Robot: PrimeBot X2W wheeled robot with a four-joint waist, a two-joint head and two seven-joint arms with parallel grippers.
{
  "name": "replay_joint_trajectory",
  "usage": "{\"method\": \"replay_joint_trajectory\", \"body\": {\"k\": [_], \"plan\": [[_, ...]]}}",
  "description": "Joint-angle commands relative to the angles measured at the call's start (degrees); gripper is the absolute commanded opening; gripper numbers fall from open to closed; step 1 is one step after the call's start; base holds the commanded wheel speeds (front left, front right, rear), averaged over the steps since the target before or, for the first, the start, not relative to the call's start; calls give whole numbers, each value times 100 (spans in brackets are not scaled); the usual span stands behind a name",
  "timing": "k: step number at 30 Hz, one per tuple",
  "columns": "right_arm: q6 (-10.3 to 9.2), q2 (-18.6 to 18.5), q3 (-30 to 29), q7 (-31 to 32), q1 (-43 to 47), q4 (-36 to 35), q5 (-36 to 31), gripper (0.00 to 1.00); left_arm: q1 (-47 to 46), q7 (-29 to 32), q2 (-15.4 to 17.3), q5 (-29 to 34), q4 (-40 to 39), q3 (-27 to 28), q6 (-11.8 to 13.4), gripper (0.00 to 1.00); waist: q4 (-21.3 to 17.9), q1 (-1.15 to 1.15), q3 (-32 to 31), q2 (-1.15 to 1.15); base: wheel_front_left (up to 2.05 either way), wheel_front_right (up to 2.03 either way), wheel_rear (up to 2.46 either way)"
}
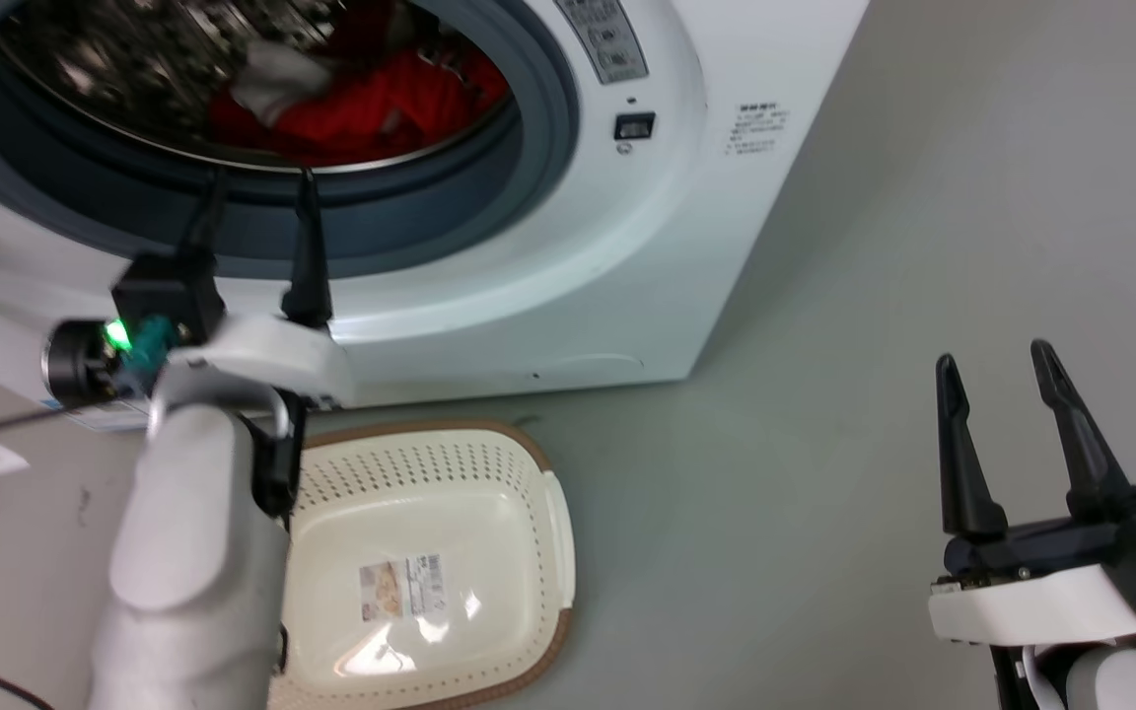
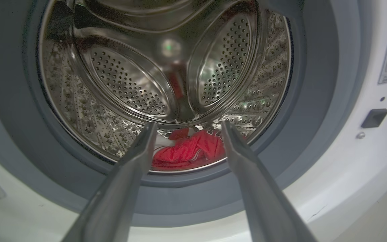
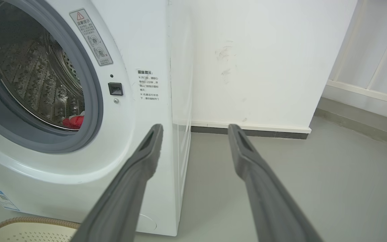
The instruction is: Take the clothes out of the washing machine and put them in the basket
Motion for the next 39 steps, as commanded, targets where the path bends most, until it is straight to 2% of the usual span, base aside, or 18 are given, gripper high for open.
{"method": "replay_joint_trajectory", "body": {"k": [1,8,19,23,29,33,39], "plan": [[-2,-11,19,-12,-87,-28,55,100,-115,-16,48,24,32,18,-3,100,-224,-1,296,0,0,0,0],[-2,-10,108,-12,-437,-100,175,100,-1165,-15,449,192,859,65,-105,100,-565,-1,912,0,0,0,0],[-2,-6,276,-12,-907,-291,495,100,-3066,81,1113,360,2477,-32,-133,100,-1016,-1,1796,0,0,0,0],[-3,-5,351,-12,-1000,-372,630,100,-3882,401,1517,469,3018,-130,-217,100,-1217,-1,2080,0,0,0,0],[-3,-5,392,-12,-1067,-436,807,100,-4852,1042,1913,744,3508,-551,-324,100,-1393,-1,2374,0,0,0,0],[-3,-4,389,-13,-1108,-463,862,100,-5363,1668,1967,768,3825,-840,-396,100,-1440,-1,2526,0,0,0,0],[-3,-5,451,-12,-1165,-514,941,100,-5891,2814,1936,255,4305,-1247,-401,100,-1529,-1,2676,0,0,0,0]]}}
